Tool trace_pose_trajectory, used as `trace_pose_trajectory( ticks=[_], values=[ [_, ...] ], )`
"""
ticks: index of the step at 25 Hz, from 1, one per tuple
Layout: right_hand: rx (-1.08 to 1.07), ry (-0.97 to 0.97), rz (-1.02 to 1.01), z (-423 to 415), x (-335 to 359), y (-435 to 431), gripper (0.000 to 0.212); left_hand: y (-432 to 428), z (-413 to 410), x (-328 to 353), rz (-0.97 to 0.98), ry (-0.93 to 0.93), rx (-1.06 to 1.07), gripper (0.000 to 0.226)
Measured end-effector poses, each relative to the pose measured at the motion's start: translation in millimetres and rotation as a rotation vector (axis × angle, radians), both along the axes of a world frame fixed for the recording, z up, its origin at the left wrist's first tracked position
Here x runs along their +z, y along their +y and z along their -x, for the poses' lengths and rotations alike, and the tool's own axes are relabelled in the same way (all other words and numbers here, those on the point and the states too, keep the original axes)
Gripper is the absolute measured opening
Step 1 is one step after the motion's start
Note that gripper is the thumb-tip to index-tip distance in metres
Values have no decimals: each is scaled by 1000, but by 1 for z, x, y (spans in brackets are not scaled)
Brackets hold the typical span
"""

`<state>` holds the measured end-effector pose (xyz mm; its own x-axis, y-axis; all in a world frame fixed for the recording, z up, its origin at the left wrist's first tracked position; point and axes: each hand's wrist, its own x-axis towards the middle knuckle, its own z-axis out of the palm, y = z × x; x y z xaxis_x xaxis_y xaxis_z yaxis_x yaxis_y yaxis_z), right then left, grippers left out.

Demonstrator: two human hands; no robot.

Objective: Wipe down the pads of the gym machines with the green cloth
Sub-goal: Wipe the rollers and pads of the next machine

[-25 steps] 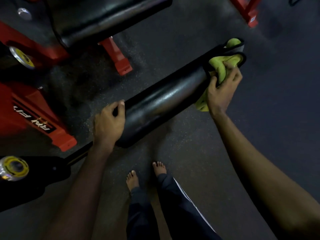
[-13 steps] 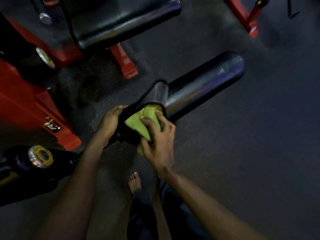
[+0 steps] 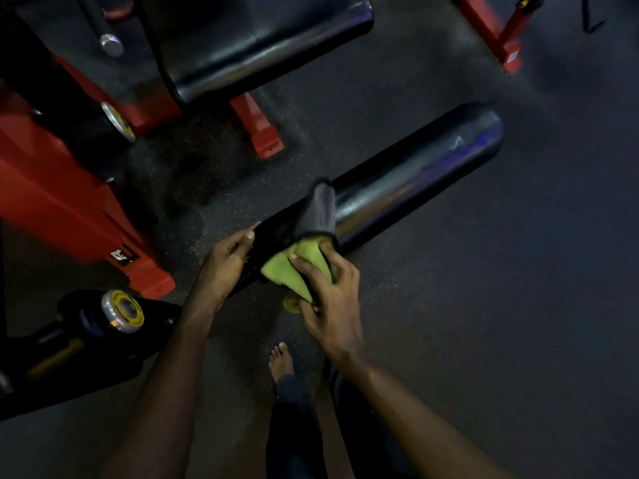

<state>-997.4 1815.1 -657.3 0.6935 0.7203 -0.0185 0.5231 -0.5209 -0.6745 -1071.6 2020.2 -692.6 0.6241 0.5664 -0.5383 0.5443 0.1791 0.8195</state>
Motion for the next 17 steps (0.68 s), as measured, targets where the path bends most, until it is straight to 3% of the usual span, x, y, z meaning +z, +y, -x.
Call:
trace_pose_trajectory(
  ticks=[6,10,13,15,17],
  values=[
    [-70,-8,-35,-24,-18,-18,67,-10,-6,2,-68,-13,31,44],
    [-390,80,-135,-44,-22,-26,65,-47,-32,32,-450,-54,-97,49],
    [-244,40,-99,-34,-23,-29,65,-62,-52,32,-698,22,-130,49],
    [-221,28,-127,-48,-24,-36,65,-62,-55,27,-722,21,-85,46],
    [-401,72,-185,-80,-18,-36,64,-54,-55,27,-674,8,-68,46]
  ],
)
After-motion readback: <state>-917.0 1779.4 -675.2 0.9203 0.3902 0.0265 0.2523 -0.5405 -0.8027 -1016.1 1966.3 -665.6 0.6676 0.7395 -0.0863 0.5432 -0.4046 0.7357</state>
